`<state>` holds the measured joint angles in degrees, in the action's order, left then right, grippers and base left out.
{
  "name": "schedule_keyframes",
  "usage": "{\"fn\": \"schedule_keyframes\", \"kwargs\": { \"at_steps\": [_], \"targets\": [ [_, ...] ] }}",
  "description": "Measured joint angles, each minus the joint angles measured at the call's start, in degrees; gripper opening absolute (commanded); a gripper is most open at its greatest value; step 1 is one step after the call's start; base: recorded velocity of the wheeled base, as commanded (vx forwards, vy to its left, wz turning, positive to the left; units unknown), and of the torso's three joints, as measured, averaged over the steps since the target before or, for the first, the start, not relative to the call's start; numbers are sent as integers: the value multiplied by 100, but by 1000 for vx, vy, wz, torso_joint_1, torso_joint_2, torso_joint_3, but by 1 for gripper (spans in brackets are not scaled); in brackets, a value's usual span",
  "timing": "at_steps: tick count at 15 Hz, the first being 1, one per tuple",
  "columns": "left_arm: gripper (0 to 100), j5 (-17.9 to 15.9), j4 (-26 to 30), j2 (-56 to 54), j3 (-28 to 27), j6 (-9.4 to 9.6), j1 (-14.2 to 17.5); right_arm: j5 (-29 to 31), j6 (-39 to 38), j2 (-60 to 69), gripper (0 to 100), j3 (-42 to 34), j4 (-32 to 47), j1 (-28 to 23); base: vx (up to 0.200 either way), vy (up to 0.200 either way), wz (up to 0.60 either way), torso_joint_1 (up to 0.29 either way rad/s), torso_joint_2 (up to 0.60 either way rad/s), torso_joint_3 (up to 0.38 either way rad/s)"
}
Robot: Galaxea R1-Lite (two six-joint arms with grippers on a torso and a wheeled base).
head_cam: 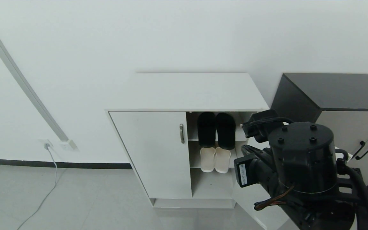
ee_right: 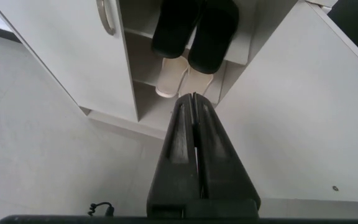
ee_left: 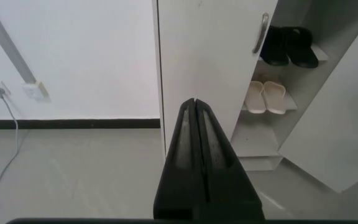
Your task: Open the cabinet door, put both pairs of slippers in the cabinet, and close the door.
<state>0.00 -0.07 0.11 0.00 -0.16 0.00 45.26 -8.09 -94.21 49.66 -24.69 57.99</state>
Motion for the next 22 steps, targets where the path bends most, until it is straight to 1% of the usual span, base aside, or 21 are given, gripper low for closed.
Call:
{"fn": "schedule_keyframes", "kwargs": {
  "at_steps": [6,15,22],
  "targets": [
    [0,0,0,0,0,0,0,-2,-5,-2,0,-9,4,5,0,0,0,0,0,0],
    [0,0,2,0,0,0,0,-9,5,2,0,-11,11,-5,0,0,-600,6,1,2],
    [0,0,2,-1,0,-2,-7,0,44,17,0,-9,0,-116,0,0,0,0,0,0]
  ]
}}
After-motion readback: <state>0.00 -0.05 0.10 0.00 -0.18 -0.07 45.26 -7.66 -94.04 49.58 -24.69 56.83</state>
